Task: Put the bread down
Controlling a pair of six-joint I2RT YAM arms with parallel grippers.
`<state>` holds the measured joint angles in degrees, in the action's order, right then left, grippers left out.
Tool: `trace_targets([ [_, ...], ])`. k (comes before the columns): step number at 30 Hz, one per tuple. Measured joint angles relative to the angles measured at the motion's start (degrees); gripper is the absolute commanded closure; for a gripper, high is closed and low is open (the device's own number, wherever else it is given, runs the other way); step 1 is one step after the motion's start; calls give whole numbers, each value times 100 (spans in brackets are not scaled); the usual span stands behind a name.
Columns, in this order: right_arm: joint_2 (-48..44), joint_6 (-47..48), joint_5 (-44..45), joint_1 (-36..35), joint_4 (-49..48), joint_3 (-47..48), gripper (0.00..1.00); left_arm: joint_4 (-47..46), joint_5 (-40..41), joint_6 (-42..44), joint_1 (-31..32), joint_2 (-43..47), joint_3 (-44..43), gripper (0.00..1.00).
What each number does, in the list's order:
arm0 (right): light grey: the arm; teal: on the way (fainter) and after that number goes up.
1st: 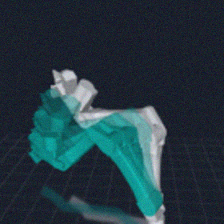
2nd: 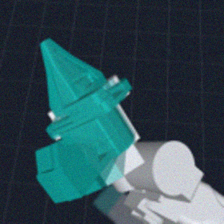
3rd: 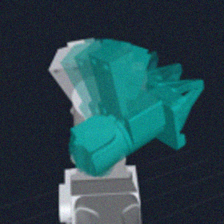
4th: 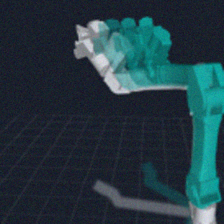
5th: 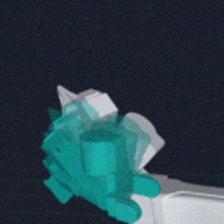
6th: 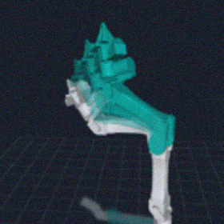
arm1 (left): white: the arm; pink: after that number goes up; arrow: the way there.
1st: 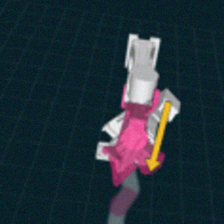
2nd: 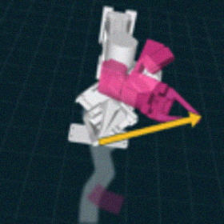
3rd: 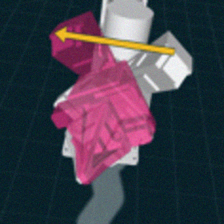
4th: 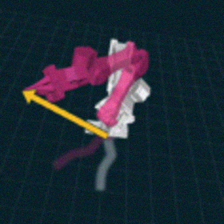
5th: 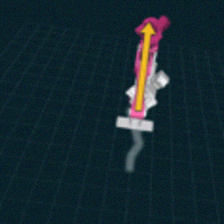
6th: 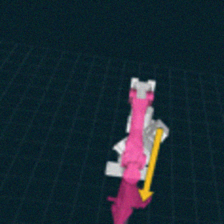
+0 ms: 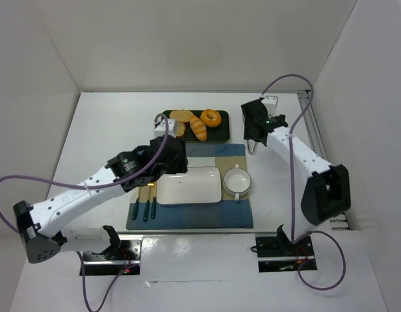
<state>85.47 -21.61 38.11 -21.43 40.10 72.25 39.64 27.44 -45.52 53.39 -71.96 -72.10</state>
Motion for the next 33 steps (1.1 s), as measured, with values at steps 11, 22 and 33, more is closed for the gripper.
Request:
trace_targets([
  [11,1700,-109,-332,350,-758,1196,6,605,483,-142,-302,1539,291,31],
  [22,2778,-44,-1596,957,-857,1991,2,1080,684,-297,-374,1878,540,30],
  [33,3259,9,-2653,1458,-509,2374,0,1123,691,-306,-376,1779,577,30],
])
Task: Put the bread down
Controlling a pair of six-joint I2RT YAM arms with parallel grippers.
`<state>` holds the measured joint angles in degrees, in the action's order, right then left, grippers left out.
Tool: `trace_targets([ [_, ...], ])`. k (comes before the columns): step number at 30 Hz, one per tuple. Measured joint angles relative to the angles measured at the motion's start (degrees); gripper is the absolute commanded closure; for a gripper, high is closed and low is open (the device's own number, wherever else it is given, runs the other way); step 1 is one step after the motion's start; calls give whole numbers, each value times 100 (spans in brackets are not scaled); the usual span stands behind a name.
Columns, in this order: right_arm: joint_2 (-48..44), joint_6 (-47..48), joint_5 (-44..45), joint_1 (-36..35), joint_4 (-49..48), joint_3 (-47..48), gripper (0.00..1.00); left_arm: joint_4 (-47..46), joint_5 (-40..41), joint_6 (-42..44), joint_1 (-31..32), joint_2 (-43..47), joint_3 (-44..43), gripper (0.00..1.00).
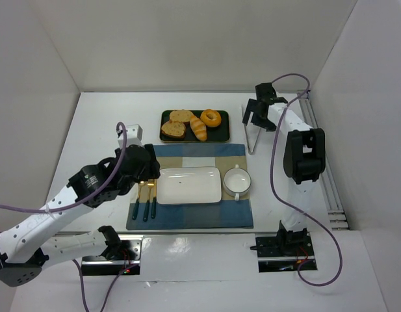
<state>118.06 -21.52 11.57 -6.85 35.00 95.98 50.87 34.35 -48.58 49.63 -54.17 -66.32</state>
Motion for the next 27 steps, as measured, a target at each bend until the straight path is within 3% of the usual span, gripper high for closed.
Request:
trace_targets([
  [27,896,168,-632,28,610,448,0,11,-55,-262,0,107,122,29],
])
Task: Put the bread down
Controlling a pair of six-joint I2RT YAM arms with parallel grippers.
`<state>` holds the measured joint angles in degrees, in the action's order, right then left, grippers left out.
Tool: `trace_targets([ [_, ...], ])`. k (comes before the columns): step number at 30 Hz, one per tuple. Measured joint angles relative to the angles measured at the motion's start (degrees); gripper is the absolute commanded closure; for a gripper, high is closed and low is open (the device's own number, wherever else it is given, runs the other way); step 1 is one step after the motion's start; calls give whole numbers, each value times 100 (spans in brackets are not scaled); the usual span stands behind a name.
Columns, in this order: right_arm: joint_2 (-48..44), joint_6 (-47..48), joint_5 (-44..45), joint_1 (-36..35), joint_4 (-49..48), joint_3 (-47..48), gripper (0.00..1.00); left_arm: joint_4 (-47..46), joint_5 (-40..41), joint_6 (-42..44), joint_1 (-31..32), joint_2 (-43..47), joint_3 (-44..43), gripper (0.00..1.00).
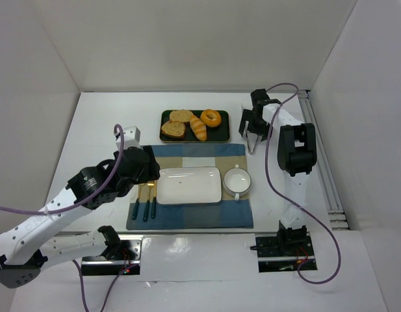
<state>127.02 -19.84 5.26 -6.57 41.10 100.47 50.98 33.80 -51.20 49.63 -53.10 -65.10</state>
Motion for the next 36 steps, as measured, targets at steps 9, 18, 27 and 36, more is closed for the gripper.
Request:
trace_targets([
  [9,262,61,341,-2,151,354,0,2,0,0,0,7,114,29],
  [18,647,306,509,-55,466,1034,0,20,4,-22,0,24,269,28],
  [27,651,442,308,-63,474,1008,2,55,11,-129,0,44,271,28],
  [36,577,518,138,-92,472,868,21,61,72,-166,0,-57,271,27],
])
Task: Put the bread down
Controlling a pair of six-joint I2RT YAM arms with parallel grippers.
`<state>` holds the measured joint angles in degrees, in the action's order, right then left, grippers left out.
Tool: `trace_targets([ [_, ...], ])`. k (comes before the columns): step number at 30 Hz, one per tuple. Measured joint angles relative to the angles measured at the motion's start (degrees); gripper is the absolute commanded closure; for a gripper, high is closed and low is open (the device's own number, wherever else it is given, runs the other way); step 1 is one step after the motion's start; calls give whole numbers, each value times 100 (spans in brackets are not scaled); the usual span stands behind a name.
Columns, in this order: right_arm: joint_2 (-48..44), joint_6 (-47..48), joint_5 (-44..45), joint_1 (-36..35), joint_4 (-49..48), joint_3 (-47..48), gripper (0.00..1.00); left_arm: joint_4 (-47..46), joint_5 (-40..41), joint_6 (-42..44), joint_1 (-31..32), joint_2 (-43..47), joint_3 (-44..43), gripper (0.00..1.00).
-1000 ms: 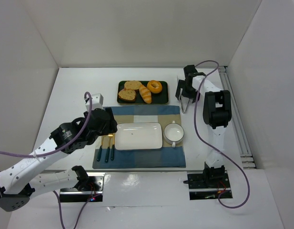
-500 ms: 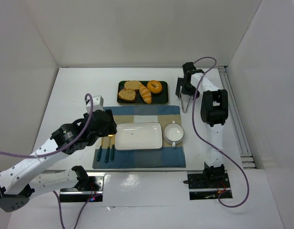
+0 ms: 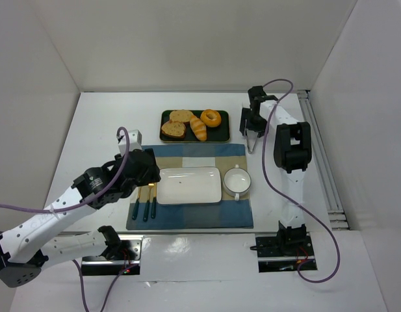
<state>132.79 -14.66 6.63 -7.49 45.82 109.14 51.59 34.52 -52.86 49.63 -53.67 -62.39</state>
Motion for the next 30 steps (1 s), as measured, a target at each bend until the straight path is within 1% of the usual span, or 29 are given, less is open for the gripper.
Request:
trace_targets([
  [2,0,2,0,-11,4,0,23,2,4,-2,0,-9,0,27],
  [5,0,4,-4,-22,7,0,29,4,13,0,0,-11,0,27],
  [6,0,7,-7,-24,9,0,29,4,20,2,0,-11,0,27],
  [8,0,15,-9,-26,11,0,35,9,28,2,0,-11,0,27],
  [13,0,17,-24,-26,24,-7,41,66,42,2,0,-9,0,27],
  [15,-17,0,-22,-26,9,-33,46,90,63,0,0,-4,0,27],
  [16,-39,-7,-20,-26,-11,-70,53,92,74,0,0,0,0,27],
  [25,-396,-254,61,-26,-55,-570,53,103,120,-2,0,94,0,27],
  [30,-660,-396,173,-28,7,-632,53,114,122,0,0,94,0,27],
])
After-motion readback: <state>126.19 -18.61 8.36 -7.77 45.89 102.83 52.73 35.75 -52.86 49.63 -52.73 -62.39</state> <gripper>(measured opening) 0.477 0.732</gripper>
